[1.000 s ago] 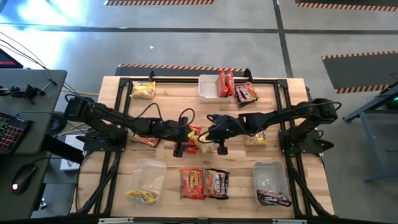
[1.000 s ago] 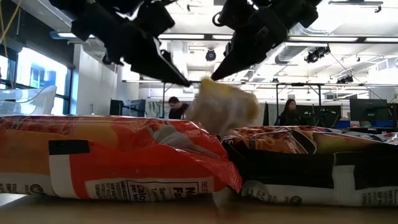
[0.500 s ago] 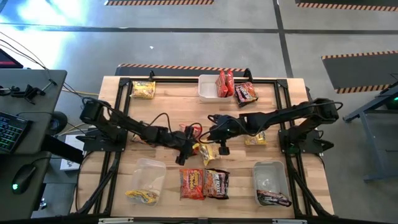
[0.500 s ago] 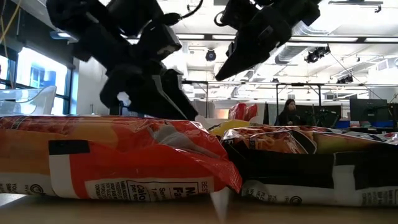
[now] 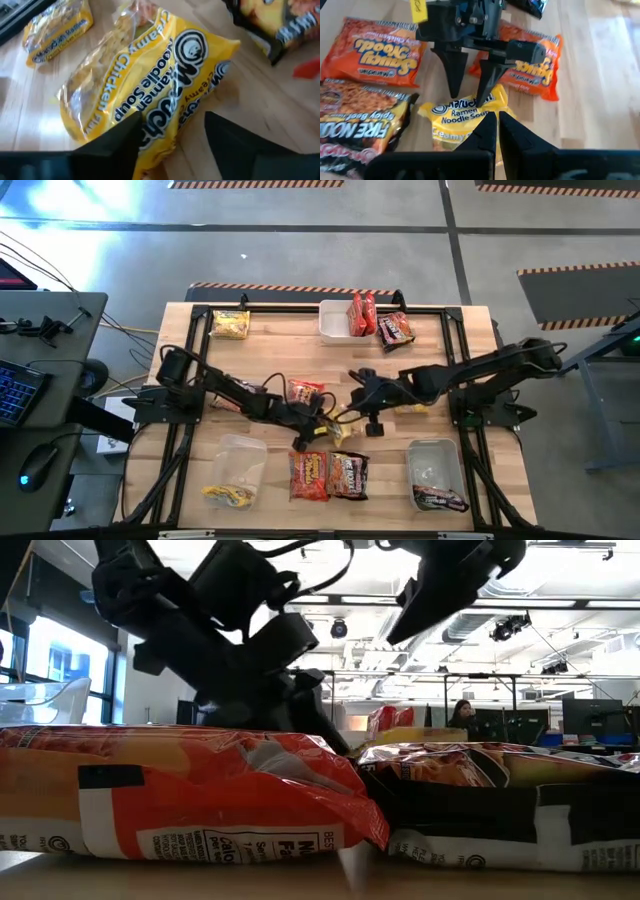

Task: Sort Maruchan noodles
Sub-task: Put the yellow noodle pack into the transparent bin

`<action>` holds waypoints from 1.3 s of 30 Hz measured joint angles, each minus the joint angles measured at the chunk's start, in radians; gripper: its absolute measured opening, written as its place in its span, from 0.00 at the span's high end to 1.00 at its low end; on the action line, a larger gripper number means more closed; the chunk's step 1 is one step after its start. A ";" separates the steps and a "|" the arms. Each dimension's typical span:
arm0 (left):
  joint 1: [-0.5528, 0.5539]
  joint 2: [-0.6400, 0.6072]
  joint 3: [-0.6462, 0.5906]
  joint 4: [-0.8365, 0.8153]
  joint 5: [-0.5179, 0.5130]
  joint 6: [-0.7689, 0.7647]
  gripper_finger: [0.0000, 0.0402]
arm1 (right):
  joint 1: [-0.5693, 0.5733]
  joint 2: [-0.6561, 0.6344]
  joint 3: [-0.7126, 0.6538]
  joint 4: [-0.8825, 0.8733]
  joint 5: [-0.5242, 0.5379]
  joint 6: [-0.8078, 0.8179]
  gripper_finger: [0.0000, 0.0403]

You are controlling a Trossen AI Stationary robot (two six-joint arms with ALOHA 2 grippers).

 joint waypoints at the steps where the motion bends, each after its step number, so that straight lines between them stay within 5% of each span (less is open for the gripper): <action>1: -0.002 0.008 0.010 0.002 0.000 0.000 0.55 | 0.006 0.004 0.000 -0.003 0.008 0.024 1.00; 6: 0.000 0.018 0.033 0.001 -0.001 -0.001 0.78 | 0.049 0.016 -0.001 -0.058 0.085 0.121 0.98; 11: -0.001 0.020 0.051 -0.009 0.006 -0.002 0.98 | 0.110 0.020 -0.002 -0.119 0.158 0.173 0.82; 17: 0.007 0.018 0.053 -0.006 0.040 -0.063 1.00 | 0.183 0.085 -0.002 -0.124 0.204 0.186 0.57; 23: 0.034 -0.013 0.052 -0.014 0.104 -0.175 1.00 | 0.267 0.218 -0.002 -0.120 0.246 0.187 0.43; 33: 0.053 -0.029 0.052 0.021 0.144 -0.348 1.00 | 0.359 0.337 -0.002 -0.019 0.542 0.237 0.39; 39: 0.053 -0.029 0.052 0.022 0.144 -0.418 1.00 | 0.359 0.411 -0.002 -0.015 0.546 0.213 0.40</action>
